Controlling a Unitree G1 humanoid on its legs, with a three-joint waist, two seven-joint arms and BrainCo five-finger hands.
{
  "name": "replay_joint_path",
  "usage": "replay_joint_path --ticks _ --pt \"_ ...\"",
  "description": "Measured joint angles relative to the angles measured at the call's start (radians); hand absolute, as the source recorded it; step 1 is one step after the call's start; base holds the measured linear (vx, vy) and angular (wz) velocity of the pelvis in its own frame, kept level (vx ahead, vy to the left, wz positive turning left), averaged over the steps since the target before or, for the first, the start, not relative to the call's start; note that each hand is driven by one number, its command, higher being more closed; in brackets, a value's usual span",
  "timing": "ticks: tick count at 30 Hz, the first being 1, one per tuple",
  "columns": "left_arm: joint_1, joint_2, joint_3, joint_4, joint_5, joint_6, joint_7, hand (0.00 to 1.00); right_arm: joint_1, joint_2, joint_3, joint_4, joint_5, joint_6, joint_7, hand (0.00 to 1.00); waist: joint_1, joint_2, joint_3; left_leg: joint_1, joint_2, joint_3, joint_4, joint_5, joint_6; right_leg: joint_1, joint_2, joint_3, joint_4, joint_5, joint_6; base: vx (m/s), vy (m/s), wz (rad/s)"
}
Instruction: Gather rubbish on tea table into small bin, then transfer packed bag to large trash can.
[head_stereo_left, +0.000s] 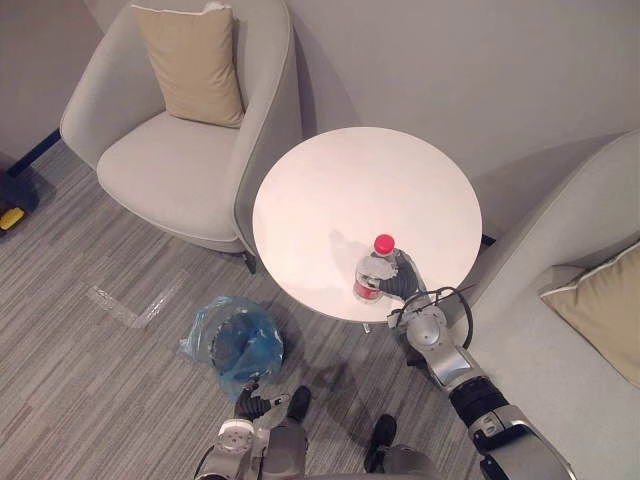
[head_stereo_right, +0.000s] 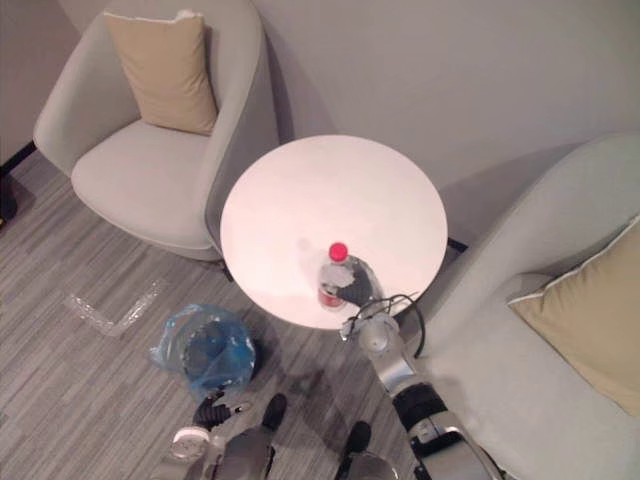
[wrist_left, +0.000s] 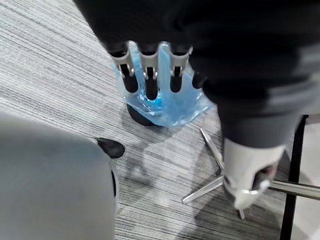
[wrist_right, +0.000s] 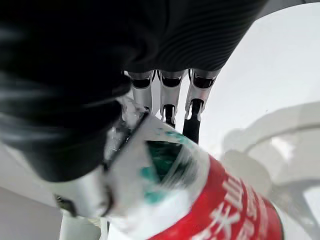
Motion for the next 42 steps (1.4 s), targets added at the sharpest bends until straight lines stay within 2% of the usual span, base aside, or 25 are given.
replay_joint_path --ticks 7,12,14,15,17,18,20,21,23,25,26,27,29,30,31,32,33,34,35,36,37,38,39,40,42 --pt "0.002 0.004 0.003 0.002 0.006 0.007 0.000 0.00 0.205 0.019 -0.031 -0.256 0.003 -0.008 0.038 1.00 -0.009 -0.019 0.001 0.056 0.008 0.049 -0.022 -0.001 0.001 0.022 0.000 0.066 0.001 -0.002 0.003 0.01 0.019 -0.18" --pt "0.014 0.019 0.001 0.012 0.015 0.021 -0.002 0.00 0.308 0.034 -0.035 -0.311 0.008 -0.025 0.086 1.00 -0.044 -0.047 -0.008 0.107 0.012 0.126 -0.016 -0.025 0.017 0.023 -0.005 0.147 0.047 -0.023 0.020 -0.04 0.028 -0.43" --pt "0.016 0.023 -0.014 0.012 0.015 0.022 -0.003 0.00 0.356 0.025 -0.037 -0.350 0.008 -0.025 0.110 1.00 -0.058 -0.054 -0.011 0.093 -0.005 0.128 0.049 -0.062 0.021 -0.001 -0.022 0.163 0.136 -0.073 0.029 -0.05 0.030 -0.07" --pt "0.016 0.025 -0.022 0.012 0.014 0.022 -0.003 0.00 0.361 0.023 -0.036 -0.355 0.008 -0.025 0.112 1.00 -0.060 -0.055 -0.012 0.087 -0.010 0.121 0.060 -0.068 0.021 -0.007 -0.026 0.165 0.153 -0.084 0.030 -0.03 0.010 0.18" --pt "0.013 0.033 -0.050 0.013 0.016 0.022 -0.004 0.00 0.381 0.012 -0.041 -0.397 0.008 -0.025 0.119 1.00 -0.082 -0.058 -0.015 0.059 -0.038 0.067 0.103 -0.079 0.022 -0.034 -0.028 0.272 0.256 -0.138 0.053 0.00 -0.001 0.86" --pt "0.016 0.034 -0.072 0.013 0.019 0.021 -0.005 0.00 0.389 0.011 -0.050 -0.422 0.008 -0.027 0.119 1.00 -0.107 -0.054 -0.020 0.028 -0.059 0.005 0.123 -0.077 0.018 -0.037 -0.018 0.376 0.293 -0.156 0.059 0.03 0.013 1.23" --pt "0.016 0.034 -0.069 0.009 0.019 0.021 -0.003 0.00 0.387 0.010 -0.060 -0.423 0.007 -0.026 0.121 1.00 -0.098 -0.057 -0.034 0.013 -0.063 -0.024 0.122 -0.069 0.009 -0.046 -0.013 0.402 0.297 -0.169 0.050 0.02 -0.046 0.85" --pt "0.012 0.034 -0.067 0.009 0.018 0.020 -0.002 0.00 0.379 0.015 -0.064 -0.424 0.007 -0.027 0.121 1.00 -0.081 -0.058 -0.036 0.003 -0.069 -0.046 0.123 -0.054 0.002 -0.044 -0.015 0.409 0.293 -0.186 0.050 -0.01 -0.115 0.55" --pt "0.011 0.030 -0.065 0.006 0.012 0.019 0.000 0.00 0.361 0.015 -0.059 -0.423 0.007 -0.026 0.128 1.00 -0.057 -0.052 -0.040 -0.012 -0.070 -0.064 0.120 -0.041 -0.006 -0.041 -0.016 0.394 0.277 -0.199 0.041 -0.06 -0.102 0.39" --pt "0.017 0.010 -0.061 0.008 0.004 0.020 0.000 0.00 0.340 0.011 -0.055 -0.418 0.013 -0.026 0.127 1.00 -0.057 -0.016 -0.054 -0.055 -0.063 -0.114 0.109 0.001 -0.020 -0.044 -0.004 0.352 0.239 -0.191 0.029 -0.08 -0.065 0.60" --pt "0.019 0.006 -0.061 0.008 0.000 0.019 0.000 0.00 0.340 0.011 -0.055 -0.417 0.021 -0.026 0.127 1.00 -0.057 -0.010 -0.055 -0.060 -0.062 -0.123 0.101 0.012 -0.020 -0.044 -0.004 0.339 0.236 -0.188 0.026 -0.09 -0.046 1.00" --pt "0.022 -0.002 -0.060 0.008 -0.011 0.018 0.000 0.00 0.339 0.004 -0.055 -0.412 0.031 -0.025 0.126 1.00 -0.057 0.012 -0.053 -0.074 -0.056 -0.127 0.058 0.069 -0.018 -0.045 -0.003 0.285 0.227 -0.182 0.016 -0.11 -0.040 1.00" --pt "0.026 -0.009 -0.061 0.007 -0.023 0.018 0.000 0.00 0.336 -0.009 -0.055 -0.405 0.033 -0.025 0.124 1.00 -0.058 0.030 -0.052 -0.085 -0.052 -0.081 0.016 0.132 0.018 -0.045 -0.005 0.237 0.226 -0.179 0.008 -0.14 -0.054 1.07" --pt "0.028 -0.020 -0.060 0.002 -0.026 0.017 -0.001 0.00 0.327 -0.014 -0.055 -0.386 0.034 -0.025 0.122 1.00 -0.058 0.041 -0.048 -0.091 -0.052 0.011 -0.033 0.211 0.084 -0.047 -0.010 0.191 0.218 -0.170 -0.019 -0.19 -0.021 1.19" --pt "0.035 -0.024 -0.061 0.000 -0.026 0.017 -0.002 0.00 0.316 -0.020 -0.055 -0.374 0.034 -0.018 0.119 1.00 -0.062 0.063 -0.057 -0.094 -0.035 0.162 -0.069 0.141 0.208 -0.045 -0.023 0.111 0.188 -0.144 -0.021 -0.22 0.012 1.21" --pt "0.030 -0.026 -0.061 -0.002 -0.024 0.018 -0.004 0.00 0.311 -0.016 -0.055 -0.371 0.034 -0.017 0.117 1.00 -0.062 0.065 -0.057 -0.112 -0.024 0.204 -0.058 0.114 0.209 -0.047 -0.026 0.089 0.192 -0.143 -0.017 -0.24 -0.035 1.21" --pt "0.031 -0.026 -0.075 -0.009 -0.007 0.021 -0.008 0.00 0.307 -0.013 -0.058 -0.371 0.035 -0.015 0.109 1.00 -0.069 0.074 -0.060 -0.132 -0.001 0.327 -0.058 0.015 0.181 -0.044 -0.038 0.033 0.192 -0.140 -0.017 -0.23 -0.006 1.88" --pt "0.026 -0.022 -0.103 -0.010 0.023 0.020 -0.021 0.00 0.305 -0.009 -0.080 -0.366 0.036 -0.017 0.102 1.00 -0.111 0.054 -0.049 -0.157 0.004 0.484 0.011 -0.025 0.207 -0.023 -0.110 -0.064 0.170 -0.134 -0.014 -0.23 0.003 1.84" --pt "0.025 -0.021 -0.107 -0.013 0.027 0.019 -0.023 0.00 0.305 -0.007 -0.088 -0.361 0.036 -0.017 0.100 1.00 -0.109 0.050 -0.049 -0.165 0.003 0.517 0.064 -0.012 0.220 -0.020 -0.128 -0.079 0.176 -0.130 -0.010 -0.18 0.089 1.62" --pt "0.023 -0.017 -0.109 -0.023 0.040 0.017 -0.025 0.00 0.312 -0.007 -0.101 -0.359 0.036 -0.016 0.095 1.00 -0.110 0.041 -0.044 -0.164 0.009 0.582 0.219 -0.004 0.222 0.002 -0.168 -0.110 0.191 -0.128 0.000 -0.12 0.036 0.84" --pt "0.046 -0.019 -0.115 -0.029 0.054 0.016 -0.025 0.00 0.325 -0.009 -0.104 -0.365 0.036 -0.016 0.090 1.00 -0.112 0.053 -0.051 -0.126 0.050 0.647 0.366 -0.023 0.184 0.016 -0.171 -0.126 0.204 -0.142 0.026 -0.09 0.076 0.94" --pt "0.063 -0.024 -0.120 -0.028 0.064 0.012 -0.023 0.00 0.333 -0.008 -0.107 -0.377 0.036 -0.020 0.086 1.00 -0.122 0.087 -0.060 -0.089 0.067 0.653 0.300 -0.115 0.111 0.024 -0.152 -0.135 0.208 -0.150 0.036 -0.05 0.113 0.65" --pt "0.062 -0.023 -0.121 -0.028 0.067 0.011 -0.023 0.00 0.333 -0.007 -0.112 -0.376 0.036 -0.019 0.084 1.00 -0.121 0.086 -0.058 -0.082 0.064 0.654 0.263 -0.127 0.115 0.019 -0.149 -0.139 0.208 -0.149 0.041 -0.03 0.174 0.78" --pt "0.043 -0.005 -0.137 -0.021 0.081 0.010 -0.026 0.00 0.342 0.020 -0.127 -0.373 0.034 -0.015 0.079 1.00 -0.123 0.055 -0.054 -0.061 0.012 0.630 0.158 -0.060 0.117 0.010 -0.141 -0.089 0.168 -0.141 0.053 -0.01 0.122 0.67" --pt "0.038 0.005 -0.157 -0.020 0.093 0.004 -0.029 0.00 0.351 0.035 -0.128 -0.368 0.031 -0.015 0.077 1.00 -0.129 0.040 -0.052 -0.058 -0.018 0.603 0.108 -0.028 0.130 0.012 -0.128 -0.063 0.129 -0.123 0.055 -0.01 0.093 0.65"
